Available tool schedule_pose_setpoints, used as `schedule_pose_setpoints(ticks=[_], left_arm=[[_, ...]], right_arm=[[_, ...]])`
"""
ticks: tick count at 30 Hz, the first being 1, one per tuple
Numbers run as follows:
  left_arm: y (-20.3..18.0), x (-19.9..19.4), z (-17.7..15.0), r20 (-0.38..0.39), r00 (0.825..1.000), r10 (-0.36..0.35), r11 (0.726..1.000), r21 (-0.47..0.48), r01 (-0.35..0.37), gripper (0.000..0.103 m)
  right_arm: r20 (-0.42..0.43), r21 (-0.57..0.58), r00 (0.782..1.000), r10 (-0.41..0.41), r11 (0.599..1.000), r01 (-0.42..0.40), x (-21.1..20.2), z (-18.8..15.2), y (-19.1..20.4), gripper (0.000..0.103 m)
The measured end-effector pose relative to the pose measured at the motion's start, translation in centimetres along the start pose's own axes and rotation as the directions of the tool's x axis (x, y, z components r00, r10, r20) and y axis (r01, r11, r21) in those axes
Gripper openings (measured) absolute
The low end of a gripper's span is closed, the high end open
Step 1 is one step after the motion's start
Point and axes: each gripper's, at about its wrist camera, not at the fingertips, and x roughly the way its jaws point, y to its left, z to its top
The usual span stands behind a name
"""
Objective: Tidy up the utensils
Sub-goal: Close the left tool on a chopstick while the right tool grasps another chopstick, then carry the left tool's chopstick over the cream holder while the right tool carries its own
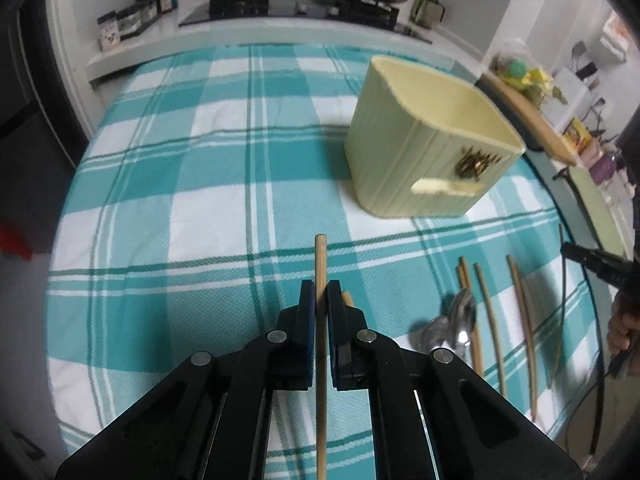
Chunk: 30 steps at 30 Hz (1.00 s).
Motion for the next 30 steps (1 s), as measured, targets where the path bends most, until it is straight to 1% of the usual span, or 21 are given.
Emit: schedule_pose_setpoints(ticks=[2,6,8,10,13,16,18,21,24,30], left_arm=[[-0.3,-3.0,0.1,0.061,0.998,-0.027,1.000,-0.011,0.027,0.004],[-1.3,-8.3,0.0,0.177,0.981,-0.075,0.997,-0.012,0.078,0.004],[-2.0,-10.7,0.0,0.233,0.968,-0.090,0.996,-0.008,0.094,0.004],[-2.6,-12.7,-0.1,0.285,0.954,-0.097,0.995,0.006,0.100,0.004],[-3.7,-14.8,-0.1,0.343,0.934,-0.103,0.995,0.023,0.101,0.004],[-4.6,-15.4,0.2,0.377,0.920,-0.109,0.994,0.037,0.102,0.004],[-4.9,-15.3,0.6,0.389,0.914,-0.111,0.994,0.044,0.102,0.004],[-5.1,-15.4,0.8,0.400,0.909,-0.121,0.992,0.032,0.118,0.004],[-5.1,-15.1,1.0,0.399,0.908,-0.127,0.991,0.018,0.130,0.004],[-5.4,-14.5,1.6,0.393,0.912,-0.122,0.992,0.012,0.127,0.004]], right_arm=[[0.061,-0.030,0.998,0.005,1.000,-0.003,-2.9,-0.1,1.0,0.005],[0.186,-0.090,0.982,0.032,0.996,-0.015,-8.8,-0.7,3.3,0.005],[0.254,-0.123,0.966,0.038,0.992,-0.007,-11.7,-1.1,4.3,0.005],[0.322,-0.152,0.946,0.044,0.988,0.006,-14.2,-1.4,5.3,0.005],[0.399,-0.186,0.915,0.056,0.982,0.020,-16.9,-1.4,6.5,0.005],[0.455,-0.202,0.888,0.058,0.979,0.039,-18.5,-1.0,7.3,0.005],[0.480,-0.204,0.875,0.059,0.978,0.045,-19.3,-0.5,7.7,0.005],[0.500,-0.200,0.863,0.067,0.979,0.039,-19.8,0.1,8.0,0.005],[0.517,-0.211,0.853,0.074,0.977,0.043,-20.3,0.4,8.4,0.005],[0.524,-0.233,0.847,0.089,0.972,0.042,-20.9,0.7,9.1,0.005]])
